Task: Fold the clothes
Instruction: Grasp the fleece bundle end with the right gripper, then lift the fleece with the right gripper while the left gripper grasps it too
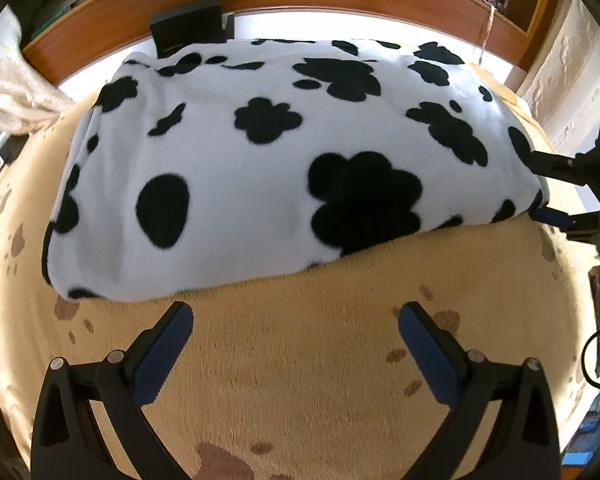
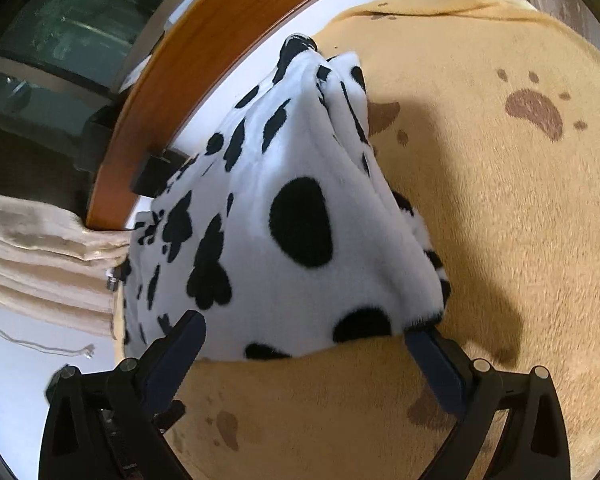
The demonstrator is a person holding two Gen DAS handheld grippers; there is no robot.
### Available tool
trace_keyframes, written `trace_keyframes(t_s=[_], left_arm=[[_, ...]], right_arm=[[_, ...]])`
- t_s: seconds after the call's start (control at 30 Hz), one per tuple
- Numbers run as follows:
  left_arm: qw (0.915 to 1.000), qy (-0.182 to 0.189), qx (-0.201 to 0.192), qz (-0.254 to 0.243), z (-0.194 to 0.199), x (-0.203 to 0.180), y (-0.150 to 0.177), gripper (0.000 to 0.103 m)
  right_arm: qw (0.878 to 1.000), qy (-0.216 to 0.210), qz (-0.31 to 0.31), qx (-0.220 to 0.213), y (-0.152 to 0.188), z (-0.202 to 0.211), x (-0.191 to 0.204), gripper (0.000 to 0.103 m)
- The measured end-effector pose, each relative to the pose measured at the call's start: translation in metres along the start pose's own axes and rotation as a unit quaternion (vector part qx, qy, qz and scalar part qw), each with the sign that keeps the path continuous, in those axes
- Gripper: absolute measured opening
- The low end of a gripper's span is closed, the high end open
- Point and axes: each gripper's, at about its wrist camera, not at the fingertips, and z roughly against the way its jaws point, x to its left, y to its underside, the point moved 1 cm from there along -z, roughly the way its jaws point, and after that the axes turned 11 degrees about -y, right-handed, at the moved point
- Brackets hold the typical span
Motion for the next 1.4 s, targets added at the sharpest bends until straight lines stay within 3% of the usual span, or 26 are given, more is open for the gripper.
trace_keyframes(t_s=[0.17,0.2,0.27,0.3,0.33,0.43,0.53,0.63,0.8,0.93,1.13,1.23,1.27,1.3,1.4], left_arm=[[0.9986,-0.01,-0.023,-0.046,0.002,-0.012,-0.002,0.103],[0.9979,-0.011,-0.026,-0.057,0.002,-0.017,-0.003,0.103],[0.9965,-0.011,-0.032,-0.076,0.002,-0.025,-0.005,0.103],[0.9958,-0.008,-0.036,-0.084,0.004,-0.03,-0.007,0.103],[0.995,-0.006,-0.039,-0.092,0.005,-0.034,-0.009,0.103],[0.9912,-0.006,-0.057,-0.12,0.005,-0.055,-0.022,0.103],[0.9816,-0.023,-0.097,-0.163,0.017,-0.079,-0.023,0.103],[0.9658,-0.053,-0.152,-0.203,0.028,-0.103,-0.023,0.103],[0.9306,-0.094,-0.244,-0.256,0.036,-0.141,-0.028,0.103],[0.9076,-0.105,-0.286,-0.29,0.035,-0.169,-0.036,0.103],[0.8817,-0.118,-0.331,-0.315,0.031,-0.191,-0.067,0.097],[0.8678,-0.126,-0.338,-0.342,0.028,-0.206,-0.071,0.077],[0.8656,-0.122,-0.337,-0.35,0.027,-0.212,-0.072,0.061],[0.8652,-0.118,-0.334,-0.355,0.026,-0.216,-0.073,0.049],[0.8752,-0.102,-0.321,-0.347,0.025,-0.218,-0.077,0.037]], right_arm=[[1.0,0.013,-0.017,-0.012,-0.002,0.004,-0.005,0.097],[1.0,0.012,-0.02,-0.015,-0.004,0.005,-0.007,0.09],[0.999,0.021,-0.019,-0.015,-0.009,0.004,-0.009,0.065],[1.0,0.022,-0.018,-0.013,-0.011,0.003,-0.01,0.041],[1.0,0.023,-0.018,-0.011,-0.013,0.002,-0.012,0.03],[1.0,0.021,-0.021,-0.009,-0.015,0.0,-0.016,0.024],[1.0,0.02,-0.013,-0.014,-0.015,0.005,-0.009,0.017],[0.999,0.001,-0.019,-0.026,-0.017,0.016,-0.001,0.015],[0.998,-0.037,-0.041,-0.034,-0.026,0.032,0.01,0.014],[0.996,-0.062,-0.057,-0.032,-0.033,0.037,0.02,0.015],[0.994,-0.084,-0.067,-0.023,-0.042,0.04,0.029,0.015],[0.994,-0.083,-0.062,-0.017,-0.044,0.039,0.03,0.015],[0.994,-0.085,-0.062,-0.015,-0.045,0.039,0.03,0.015],[0.994,-0.089,-0.062,-0.012,-0.046,0.038,0.031,0.015],[0.993,-0.101,-0.063,-0.005,-0.051,0.037,0.03,0.015]])
